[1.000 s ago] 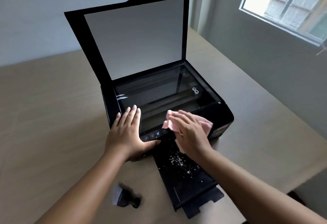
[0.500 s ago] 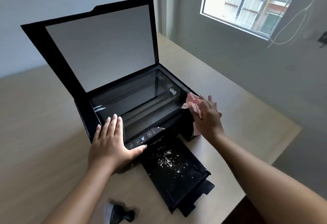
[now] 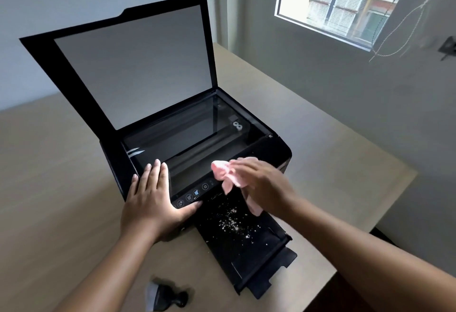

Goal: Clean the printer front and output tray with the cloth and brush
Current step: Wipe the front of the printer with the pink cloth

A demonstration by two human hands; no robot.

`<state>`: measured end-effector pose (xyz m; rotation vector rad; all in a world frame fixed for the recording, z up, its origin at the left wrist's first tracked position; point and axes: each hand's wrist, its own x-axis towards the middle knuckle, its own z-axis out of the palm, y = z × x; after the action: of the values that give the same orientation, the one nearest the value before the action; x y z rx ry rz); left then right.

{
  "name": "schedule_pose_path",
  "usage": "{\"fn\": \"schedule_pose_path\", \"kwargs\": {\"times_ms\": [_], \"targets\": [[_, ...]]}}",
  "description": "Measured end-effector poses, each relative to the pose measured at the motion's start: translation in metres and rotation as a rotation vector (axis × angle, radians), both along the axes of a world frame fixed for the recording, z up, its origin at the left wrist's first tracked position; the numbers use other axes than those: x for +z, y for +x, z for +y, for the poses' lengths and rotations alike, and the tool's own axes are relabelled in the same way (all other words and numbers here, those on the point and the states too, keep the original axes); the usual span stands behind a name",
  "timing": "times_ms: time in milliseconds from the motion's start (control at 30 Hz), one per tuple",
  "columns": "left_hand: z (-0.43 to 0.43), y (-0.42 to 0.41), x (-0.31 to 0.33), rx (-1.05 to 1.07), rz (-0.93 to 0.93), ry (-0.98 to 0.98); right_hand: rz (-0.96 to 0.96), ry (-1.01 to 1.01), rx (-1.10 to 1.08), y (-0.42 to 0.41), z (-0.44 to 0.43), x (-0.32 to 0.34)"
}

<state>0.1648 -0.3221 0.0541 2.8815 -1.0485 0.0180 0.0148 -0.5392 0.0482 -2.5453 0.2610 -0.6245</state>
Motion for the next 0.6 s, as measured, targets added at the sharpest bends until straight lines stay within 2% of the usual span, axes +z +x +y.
{"fn": "schedule_pose_path", "kwargs": {"times_ms": [33,100,133,200,233,300,500,533,600], "targets": [[0.000,0.000,0.000,-0.002,0.001,-0.008,-0.058,0.039,-0.120,-0.003,-0.011,0.006],[-0.001,-0.001,0.000,-0.001,0.003,-0.014,-0.150,-0.017,-0.376,-0.004,-0.030,0.007],[-0.002,-0.001,0.000,0.000,0.002,-0.013,-0.146,-0.052,-0.472,-0.003,-0.038,0.002],[-0.002,-0.001,0.000,0.001,0.004,-0.019,-0.090,0.036,-0.542,0.006,-0.042,-0.005],[-0.002,-0.001,-0.001,0.001,0.004,-0.020,-0.063,0.077,-0.527,0.012,-0.040,-0.007],[-0.002,-0.001,-0.001,-0.002,0.002,-0.013,0.054,0.014,-0.456,0.021,-0.032,-0.007],[0.000,-0.002,0.000,-0.005,0.006,-0.023,0.285,-0.235,0.064,-0.006,-0.062,-0.008],[0.000,-0.002,0.000,-0.003,0.009,-0.028,0.301,-0.241,0.111,-0.012,-0.069,-0.006],[0.000,-0.002,0.000,-0.001,0.013,-0.024,0.239,-0.103,0.156,-0.020,-0.075,0.009]]}}
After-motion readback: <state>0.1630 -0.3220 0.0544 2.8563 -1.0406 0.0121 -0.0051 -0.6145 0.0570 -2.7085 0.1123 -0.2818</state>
